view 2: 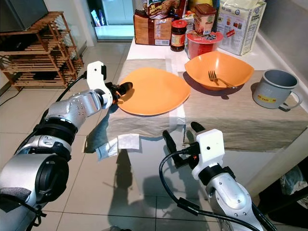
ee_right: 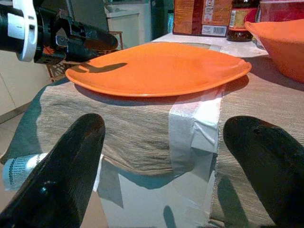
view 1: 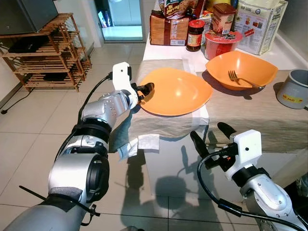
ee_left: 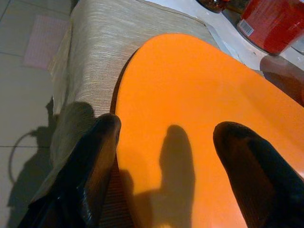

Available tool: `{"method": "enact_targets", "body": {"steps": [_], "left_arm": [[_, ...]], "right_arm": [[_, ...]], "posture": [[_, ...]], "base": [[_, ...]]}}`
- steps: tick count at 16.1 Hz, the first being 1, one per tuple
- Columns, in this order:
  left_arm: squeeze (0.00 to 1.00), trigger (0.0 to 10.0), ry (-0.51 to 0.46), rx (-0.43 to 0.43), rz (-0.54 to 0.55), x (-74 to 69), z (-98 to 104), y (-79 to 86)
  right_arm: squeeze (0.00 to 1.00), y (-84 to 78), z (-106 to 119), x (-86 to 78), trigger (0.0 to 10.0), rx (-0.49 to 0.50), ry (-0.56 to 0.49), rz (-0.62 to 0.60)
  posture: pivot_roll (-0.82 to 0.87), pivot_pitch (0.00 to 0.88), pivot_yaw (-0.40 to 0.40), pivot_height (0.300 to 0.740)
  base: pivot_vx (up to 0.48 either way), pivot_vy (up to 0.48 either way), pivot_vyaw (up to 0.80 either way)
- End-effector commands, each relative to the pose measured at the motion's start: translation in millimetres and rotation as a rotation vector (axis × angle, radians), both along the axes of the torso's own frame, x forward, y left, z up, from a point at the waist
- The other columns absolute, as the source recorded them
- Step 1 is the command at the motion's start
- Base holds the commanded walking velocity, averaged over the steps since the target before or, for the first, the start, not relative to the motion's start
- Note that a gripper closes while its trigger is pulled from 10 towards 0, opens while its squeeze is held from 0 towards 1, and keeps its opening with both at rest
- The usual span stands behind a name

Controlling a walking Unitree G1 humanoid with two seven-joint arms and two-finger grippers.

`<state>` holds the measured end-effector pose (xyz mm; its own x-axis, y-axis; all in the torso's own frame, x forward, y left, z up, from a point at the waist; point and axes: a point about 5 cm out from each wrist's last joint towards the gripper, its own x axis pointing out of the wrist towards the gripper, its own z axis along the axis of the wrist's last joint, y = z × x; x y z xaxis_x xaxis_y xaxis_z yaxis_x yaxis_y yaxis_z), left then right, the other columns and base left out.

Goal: Setting the table

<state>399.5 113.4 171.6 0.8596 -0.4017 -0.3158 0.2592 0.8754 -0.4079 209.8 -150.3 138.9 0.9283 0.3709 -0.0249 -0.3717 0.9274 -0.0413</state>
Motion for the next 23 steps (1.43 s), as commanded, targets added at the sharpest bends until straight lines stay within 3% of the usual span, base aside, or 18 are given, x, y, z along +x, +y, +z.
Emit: {"method": "enact_targets", "body": {"steps": [1, 5, 6, 8, 12, 18, 21, 23], "left_arm": [[0.00, 10.0, 0.045, -0.027, -0.029, -2.1, -3.8, -6.2], [0.00, 10.0, 0.025, 0.015, -0.015, -1.1, -2.9, -1.8], [0.00, 10.0, -0.023, 0.133, -0.003, 0.5, -2.2, 4.4], [0.00, 10.0, -0.063, 0.197, -0.007, 0.8, -1.3, 4.1], [0.00, 10.0, -0.049, 0.163, -0.012, 0.2, -2.3, 1.0], [0.00, 10.0, 0.048, -0.035, -0.040, -2.4, -2.4, -11.9], [0.00, 10.0, 0.044, -0.027, -0.041, -2.2, -1.5, -11.9], [0.00, 10.0, 0.011, 0.044, -0.048, -1.7, -0.5, -11.6]], "right_arm": [[0.00, 0.7, 0.2, 1.0, 10.0, 0.005, 0.003, 0.001], [0.00, 0.8, -1.5, -0.8, 10.0, 0.005, 0.007, 0.001], [0.00, 0.9, -2.1, -1.3, 10.0, 0.005, 0.008, 0.001], [0.00, 0.9, -3.0, -2.4, 10.0, 0.005, 0.011, 0.001], [0.00, 1.0, -3.8, -3.3, 10.0, 0.004, 0.014, 0.000], [0.00, 0.7, -4.5, -3.2, 10.0, 0.000, 0.019, 0.001], [0.00, 0.9, -4.4, -2.9, 10.0, -0.001, 0.020, 0.002], [0.00, 1.0, -4.4, -2.6, 10.0, -0.001, 0.020, 0.002]], "posture": [[-0.24, 0.000, 0.104, 0.735], [-0.24, 0.000, 0.104, 0.735], [-0.24, 0.000, 0.104, 0.735], [-0.24, 0.000, 0.103, 0.735], [-0.24, 0.000, 0.104, 0.735], [-0.24, 0.003, 0.103, 0.735], [-0.24, 0.003, 0.103, 0.735], [-0.24, 0.004, 0.102, 0.735]], "base": [[0.000, 0.000, 0.00], [0.000, 0.000, 0.00], [0.000, 0.000, 0.00], [0.000, 0.000, 0.00], [0.000, 0.000, 0.00], [0.000, 0.000, 0.00], [0.000, 0.000, 0.00], [0.000, 0.000, 0.00]]}}
